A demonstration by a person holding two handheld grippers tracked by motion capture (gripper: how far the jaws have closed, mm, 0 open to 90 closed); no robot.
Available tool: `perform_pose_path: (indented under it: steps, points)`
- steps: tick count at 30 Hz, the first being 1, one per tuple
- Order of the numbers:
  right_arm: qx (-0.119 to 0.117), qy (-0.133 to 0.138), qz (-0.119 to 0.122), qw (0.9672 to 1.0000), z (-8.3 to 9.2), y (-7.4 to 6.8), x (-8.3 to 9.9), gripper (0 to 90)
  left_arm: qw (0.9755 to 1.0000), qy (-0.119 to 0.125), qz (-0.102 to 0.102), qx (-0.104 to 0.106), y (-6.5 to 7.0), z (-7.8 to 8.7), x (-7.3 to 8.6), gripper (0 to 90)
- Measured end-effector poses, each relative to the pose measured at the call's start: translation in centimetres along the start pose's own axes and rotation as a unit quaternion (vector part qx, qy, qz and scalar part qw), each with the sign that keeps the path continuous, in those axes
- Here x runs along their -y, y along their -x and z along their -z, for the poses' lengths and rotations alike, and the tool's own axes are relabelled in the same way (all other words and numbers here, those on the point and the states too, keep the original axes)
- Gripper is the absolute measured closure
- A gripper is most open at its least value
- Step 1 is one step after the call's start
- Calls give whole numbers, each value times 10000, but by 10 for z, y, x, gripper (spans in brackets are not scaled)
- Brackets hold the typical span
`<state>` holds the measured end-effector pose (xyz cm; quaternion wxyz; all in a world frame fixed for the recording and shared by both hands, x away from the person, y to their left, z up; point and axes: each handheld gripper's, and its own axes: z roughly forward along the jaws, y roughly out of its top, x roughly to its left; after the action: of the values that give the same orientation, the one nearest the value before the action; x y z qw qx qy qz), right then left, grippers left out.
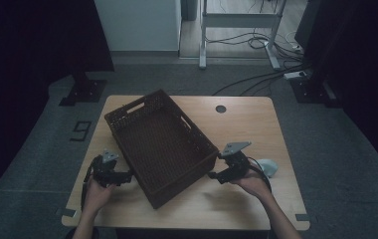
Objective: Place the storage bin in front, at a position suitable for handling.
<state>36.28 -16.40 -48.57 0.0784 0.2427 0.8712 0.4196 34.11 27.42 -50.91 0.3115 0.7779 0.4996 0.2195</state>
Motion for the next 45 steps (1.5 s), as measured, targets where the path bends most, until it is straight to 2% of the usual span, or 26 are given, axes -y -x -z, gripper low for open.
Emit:
perform_pose_path:
  steps: [7, 11, 14, 19, 23, 25, 28, 30, 32, 37, 43, 45]
  points:
    - [-53, -30, 19, 10000, 8, -12, 6, 176, 9999, 18, 48, -137, -2, -7, -7, 2]
    - [-104, -4, -6, 9999, 11, -19, 9, 221, 9997, -160, 161, -125, -6, -4, -10, 27]
    - [-193, -15, 42, 9998, 13, -24, 9, 255, 9991, -271, 317, -16, -12, 6, -11, 13]
    - [-306, -26, 115, 9995, 11, -35, 8, 274, 9990, -109, 405, 182, -16, 27, -18, 0]
    - [-328, -50, 168, 9993, 9, -43, 7, 286, 9996, -210, 208, -28, -15, 41, -29, 0]
    - [-354, -40, 182, 9992, 9, -45, 7, 296, 9995, -197, 252, -59, -18, 49, -34, 3]
    - [-391, -55, 200, 9990, 8, -49, 7, 310, 9993, -42, 355, 125, -20, 62, -40, 7]
    - [-419, -70, 217, 9989, 8, -52, 6, 314, 9992, -16, 326, 228, -16, 66, -43, 34]
    - [-440, -91, 249, 9987, 7, -56, 5, 313, 9994, -18, 279, 191, -13, 68, -45, 82]
    - [-475, -80, 235, 9986, 6, -60, 5, 323, 9964, -61, 645, 543, -18, 69, -44, 239]
    - [-508, -57, 203, 9985, 6, -61, 6, 347, 9966, -54, 598, 569, -16, 72, -47, 318]
    - [-548, -43, 192, 9983, 6, -62, 6, 366, 9949, -10, 660, 759, -15, 73, -49, 316]
